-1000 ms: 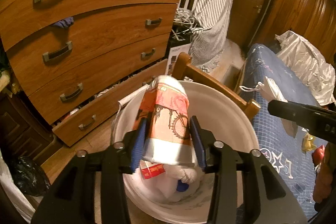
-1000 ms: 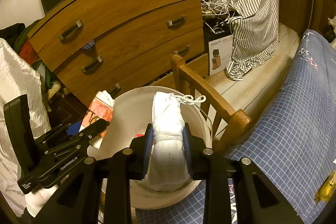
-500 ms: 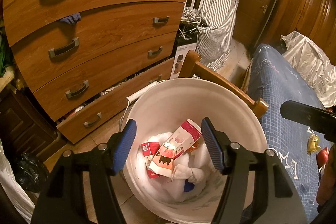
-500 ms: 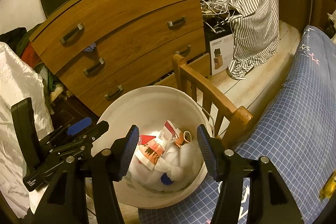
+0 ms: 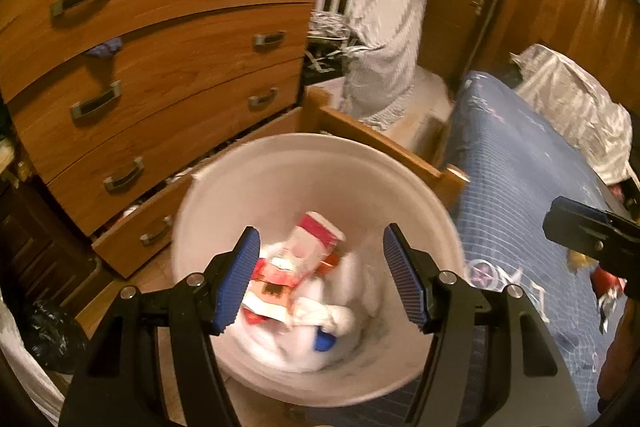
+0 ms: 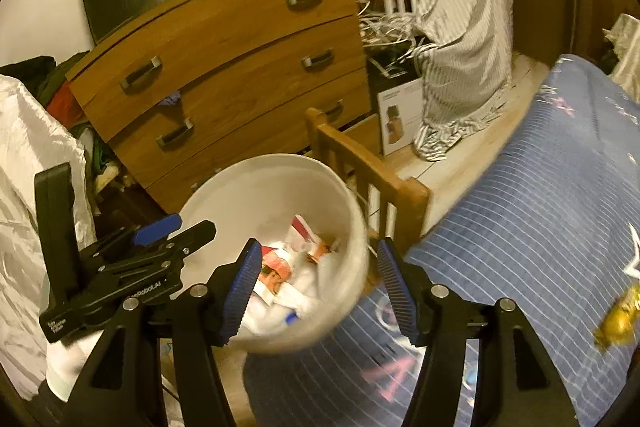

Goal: Collect trash
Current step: 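Open both tools to release the cup and towel, swing back to the bed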

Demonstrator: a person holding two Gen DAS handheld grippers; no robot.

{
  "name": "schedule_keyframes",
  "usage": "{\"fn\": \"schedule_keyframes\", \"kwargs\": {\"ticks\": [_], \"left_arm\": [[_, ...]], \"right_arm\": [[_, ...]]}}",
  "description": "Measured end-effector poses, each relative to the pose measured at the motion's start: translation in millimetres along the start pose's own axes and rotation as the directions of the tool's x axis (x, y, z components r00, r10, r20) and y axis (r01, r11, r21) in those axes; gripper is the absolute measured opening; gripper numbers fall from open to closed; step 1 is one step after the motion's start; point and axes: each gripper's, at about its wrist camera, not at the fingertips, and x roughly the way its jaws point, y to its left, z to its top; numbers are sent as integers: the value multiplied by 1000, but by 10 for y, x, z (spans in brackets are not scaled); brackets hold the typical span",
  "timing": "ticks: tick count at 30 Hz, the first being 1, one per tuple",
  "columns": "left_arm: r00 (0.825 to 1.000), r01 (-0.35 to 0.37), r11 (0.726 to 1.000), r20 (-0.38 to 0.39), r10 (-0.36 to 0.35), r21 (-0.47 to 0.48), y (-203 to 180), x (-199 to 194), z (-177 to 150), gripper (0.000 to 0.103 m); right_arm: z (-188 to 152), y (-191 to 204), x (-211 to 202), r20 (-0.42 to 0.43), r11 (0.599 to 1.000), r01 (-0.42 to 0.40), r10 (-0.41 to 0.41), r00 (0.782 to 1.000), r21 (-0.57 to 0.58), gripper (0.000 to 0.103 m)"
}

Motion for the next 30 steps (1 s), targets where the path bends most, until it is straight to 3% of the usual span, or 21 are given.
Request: {"fn": "schedule_keyframes", "kwargs": {"ticks": [5, 9, 12, 15, 19, 23, 28, 30], "left_arm": [[997, 76, 993, -27, -74, 94, -559, 36, -165, 61], [989, 145, 974, -60, -136, 175, -1083, 81, -328, 61], [977, 209, 945, -94, -191, 251, -1570, 117, -487, 61], [959, 283, 896, -129, -254, 341, -2148, 120, -679, 61], [927, 374, 803, -175, -331, 464, -2945, 92, -946, 61], [884, 463, 669, -245, -399, 581, -3798, 85, -1260, 62], [841, 531, 546, -325, -433, 648, -4601, 138, -1594, 67], [834, 540, 492, -353, -425, 683, -4877, 187, -1727, 67]], "right_arm": [[-473, -468, -528, 67, 997, 32, -36, 997, 64, 62], [-1040, -1030, -1057, 103, 986, 78, -93, 990, 146, 62], [-1554, -1479, -1495, 124, 964, 139, -170, 978, 226, 62], [-2175, -1930, -1928, 123, 929, 202, -250, 960, 310, 62], [-2960, -2406, -2380, 105, 876, 258, -326, 939, 408, 62], [-3672, -2791, -2771, 91, 811, 288, -383, 919, 508, 64], [-4133, -3062, -3016, 92, 764, 285, -408, 908, 579, 66], [-4256, -3171, -3080, 97, 756, 273, -405, 909, 596, 66]]}}
